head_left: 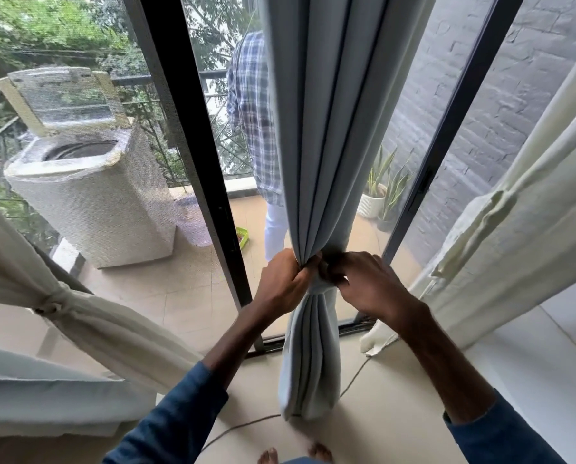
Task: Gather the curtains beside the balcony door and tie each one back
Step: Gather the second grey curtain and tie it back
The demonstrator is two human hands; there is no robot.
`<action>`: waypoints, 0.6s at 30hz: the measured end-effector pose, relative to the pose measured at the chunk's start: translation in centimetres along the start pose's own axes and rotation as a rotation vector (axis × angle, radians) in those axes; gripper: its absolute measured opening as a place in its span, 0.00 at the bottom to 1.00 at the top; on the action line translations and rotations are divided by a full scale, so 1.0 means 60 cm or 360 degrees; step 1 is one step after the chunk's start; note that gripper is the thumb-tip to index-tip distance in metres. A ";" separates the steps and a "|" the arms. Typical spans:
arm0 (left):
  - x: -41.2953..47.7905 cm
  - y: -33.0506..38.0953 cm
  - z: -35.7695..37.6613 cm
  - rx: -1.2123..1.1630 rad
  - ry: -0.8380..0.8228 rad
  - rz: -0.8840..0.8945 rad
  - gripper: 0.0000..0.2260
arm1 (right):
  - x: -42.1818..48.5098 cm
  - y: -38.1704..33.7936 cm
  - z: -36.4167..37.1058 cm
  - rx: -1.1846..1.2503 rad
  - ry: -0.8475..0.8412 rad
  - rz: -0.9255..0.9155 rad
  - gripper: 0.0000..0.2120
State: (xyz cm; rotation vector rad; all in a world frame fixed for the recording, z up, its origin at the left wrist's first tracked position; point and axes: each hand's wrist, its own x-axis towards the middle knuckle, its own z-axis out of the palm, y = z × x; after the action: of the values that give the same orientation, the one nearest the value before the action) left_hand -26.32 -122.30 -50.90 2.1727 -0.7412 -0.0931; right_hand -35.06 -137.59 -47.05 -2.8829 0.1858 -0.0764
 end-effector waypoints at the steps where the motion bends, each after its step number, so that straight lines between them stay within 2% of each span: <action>1: 0.001 -0.001 -0.001 0.0017 0.0007 -0.0011 0.19 | 0.002 -0.001 -0.005 0.0026 -0.0030 -0.0006 0.10; 3: 0.004 -0.004 -0.003 0.0046 0.0009 -0.0034 0.22 | 0.002 -0.009 -0.009 0.0168 0.0072 0.0041 0.09; 6: 0.003 -0.006 -0.010 0.0064 0.0024 -0.0043 0.25 | -0.007 -0.022 -0.007 0.0583 0.0466 0.0125 0.07; 9: 0.000 -0.002 -0.018 0.0082 0.0035 -0.0031 0.26 | -0.012 -0.023 0.000 0.0593 0.0625 0.0109 0.08; 13: 0.000 -0.008 -0.020 0.0133 0.0026 -0.0005 0.26 | -0.010 -0.018 0.005 0.0478 0.0591 0.0058 0.06; 16: 0.002 -0.010 -0.019 0.0177 -0.0012 0.0008 0.27 | -0.006 -0.020 0.005 0.0408 0.0353 0.0080 0.04; 18: 0.001 -0.010 -0.016 0.0204 -0.0017 0.0029 0.28 | 0.001 -0.018 0.007 0.0314 0.0218 0.0101 0.07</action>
State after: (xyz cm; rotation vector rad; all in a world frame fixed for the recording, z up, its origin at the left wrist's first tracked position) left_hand -25.70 -121.38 -50.68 2.2879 -0.7923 -0.0489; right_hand -34.86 -136.47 -47.18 -2.6740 0.2789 -0.2656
